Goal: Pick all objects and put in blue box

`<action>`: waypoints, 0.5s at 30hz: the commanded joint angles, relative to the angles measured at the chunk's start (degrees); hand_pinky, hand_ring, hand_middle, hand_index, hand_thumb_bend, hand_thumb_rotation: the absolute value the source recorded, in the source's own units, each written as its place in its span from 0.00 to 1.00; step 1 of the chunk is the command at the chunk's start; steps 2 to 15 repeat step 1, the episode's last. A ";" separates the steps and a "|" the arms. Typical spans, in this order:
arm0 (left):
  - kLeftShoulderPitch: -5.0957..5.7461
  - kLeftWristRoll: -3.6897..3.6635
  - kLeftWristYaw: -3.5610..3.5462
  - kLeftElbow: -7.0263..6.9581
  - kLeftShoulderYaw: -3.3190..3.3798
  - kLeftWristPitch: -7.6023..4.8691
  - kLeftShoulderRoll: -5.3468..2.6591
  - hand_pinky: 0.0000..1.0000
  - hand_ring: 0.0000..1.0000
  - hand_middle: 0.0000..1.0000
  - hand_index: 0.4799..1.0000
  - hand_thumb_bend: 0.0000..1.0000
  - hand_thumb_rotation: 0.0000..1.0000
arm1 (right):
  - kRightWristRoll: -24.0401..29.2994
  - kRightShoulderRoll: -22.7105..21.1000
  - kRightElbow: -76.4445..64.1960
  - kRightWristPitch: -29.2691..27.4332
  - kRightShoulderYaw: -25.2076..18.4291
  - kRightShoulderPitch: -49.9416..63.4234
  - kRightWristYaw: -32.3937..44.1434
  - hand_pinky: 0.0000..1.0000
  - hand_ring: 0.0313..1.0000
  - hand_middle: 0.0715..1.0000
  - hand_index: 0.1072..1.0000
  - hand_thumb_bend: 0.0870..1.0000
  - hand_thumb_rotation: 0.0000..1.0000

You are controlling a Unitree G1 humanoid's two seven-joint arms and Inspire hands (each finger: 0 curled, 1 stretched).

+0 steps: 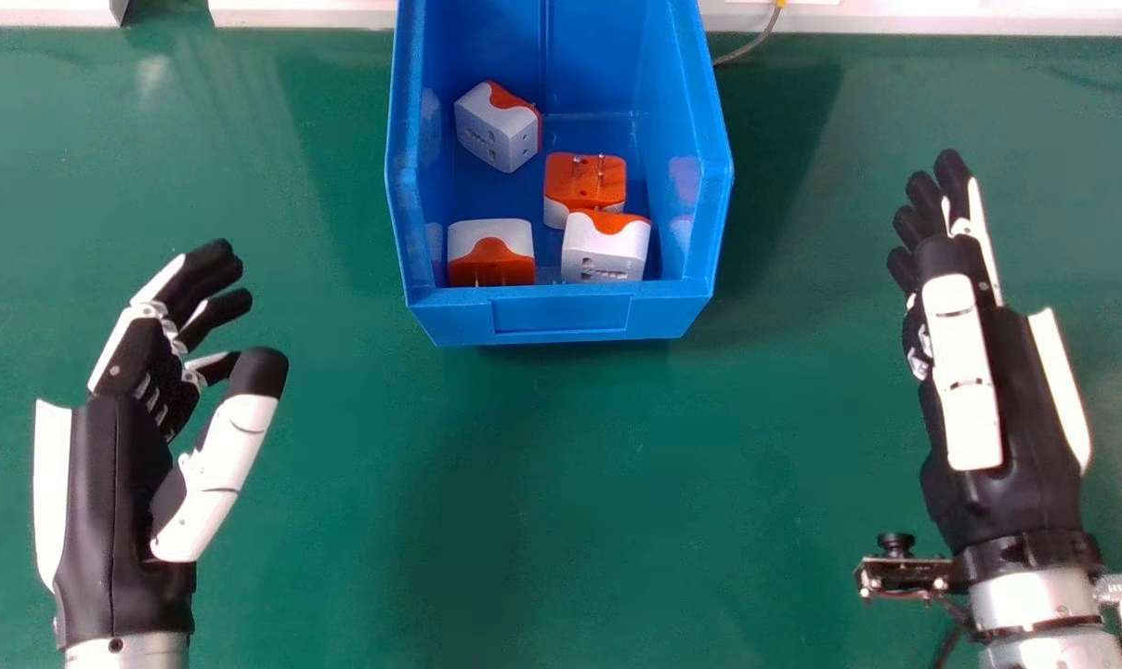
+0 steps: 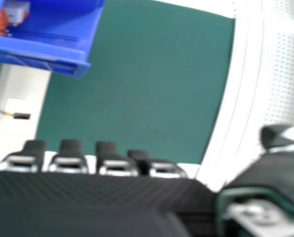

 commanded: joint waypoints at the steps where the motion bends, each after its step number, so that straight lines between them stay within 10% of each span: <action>1: 0.40 0.45 0.11 -1.76 -0.34 -0.18 0.00 0.64 0.81 0.85 0.64 0.77 0.70 | 0.57 -0.14 -0.85 -1.59 -0.48 0.12 0.29 1.00 1.00 1.00 1.00 0.02 1.00; 15: 0.40 0.45 0.11 -1.76 -0.34 -0.18 0.00 0.64 0.81 0.85 0.64 0.77 0.70 | 0.57 -0.14 -0.85 -1.59 -0.48 0.12 0.29 1.00 1.00 1.00 1.00 0.02 1.00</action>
